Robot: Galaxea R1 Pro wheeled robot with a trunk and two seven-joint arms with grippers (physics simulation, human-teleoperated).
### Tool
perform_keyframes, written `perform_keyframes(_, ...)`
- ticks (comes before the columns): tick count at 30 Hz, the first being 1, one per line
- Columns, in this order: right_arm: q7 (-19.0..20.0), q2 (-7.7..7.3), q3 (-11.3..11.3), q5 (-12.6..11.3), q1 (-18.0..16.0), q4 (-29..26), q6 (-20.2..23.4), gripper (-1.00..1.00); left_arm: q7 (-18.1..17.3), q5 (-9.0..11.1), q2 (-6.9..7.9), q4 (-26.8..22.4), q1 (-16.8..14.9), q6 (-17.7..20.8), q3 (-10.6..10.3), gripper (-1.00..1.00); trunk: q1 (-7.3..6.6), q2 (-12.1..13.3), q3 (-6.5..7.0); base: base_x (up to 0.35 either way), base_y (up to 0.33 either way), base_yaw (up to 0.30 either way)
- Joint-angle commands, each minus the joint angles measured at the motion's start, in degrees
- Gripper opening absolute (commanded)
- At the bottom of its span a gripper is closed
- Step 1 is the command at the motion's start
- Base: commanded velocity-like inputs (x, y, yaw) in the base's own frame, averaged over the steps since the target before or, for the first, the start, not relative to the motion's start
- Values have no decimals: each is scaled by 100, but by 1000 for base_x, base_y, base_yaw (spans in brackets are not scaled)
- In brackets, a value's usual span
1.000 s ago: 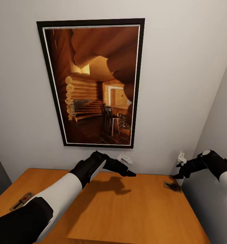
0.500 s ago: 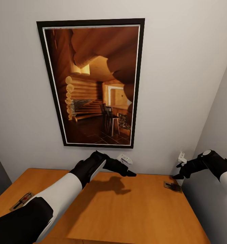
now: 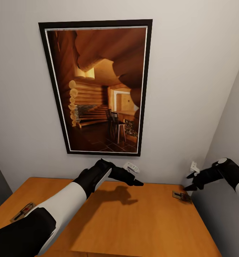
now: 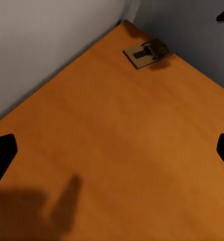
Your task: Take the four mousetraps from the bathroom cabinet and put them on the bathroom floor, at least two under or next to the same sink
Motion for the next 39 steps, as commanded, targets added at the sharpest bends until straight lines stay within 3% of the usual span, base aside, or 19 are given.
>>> perform_keyframes(1,35,-27,-14,-14,0,-10,58,100,11,49,0,2,-4,44,-11,100,2,-5,-3,0,0,0)
perform_keyframes(6,79,-176,-309,-15,0,-11,50,100,15,49,0,2,-4,44,-12,100,2,-5,-3,0,0,0)
perform_keyframes(10,109,-405,-658,-12,0,-9,35,100,16,49,0,2,-4,43,-13,100,2,-5,-3,0,0,0)
perform_keyframes(14,128,-513,-826,2,0,-10,-14,100,19,49,0,2,-4,42,-13,100,2,-5,-3,0,0,0)
perform_keyframes(39,112,-538,-883,69,0,-11,-154,100,5,49,0,2,-4,48,-18,100,2,-5,-3,0,0,0)
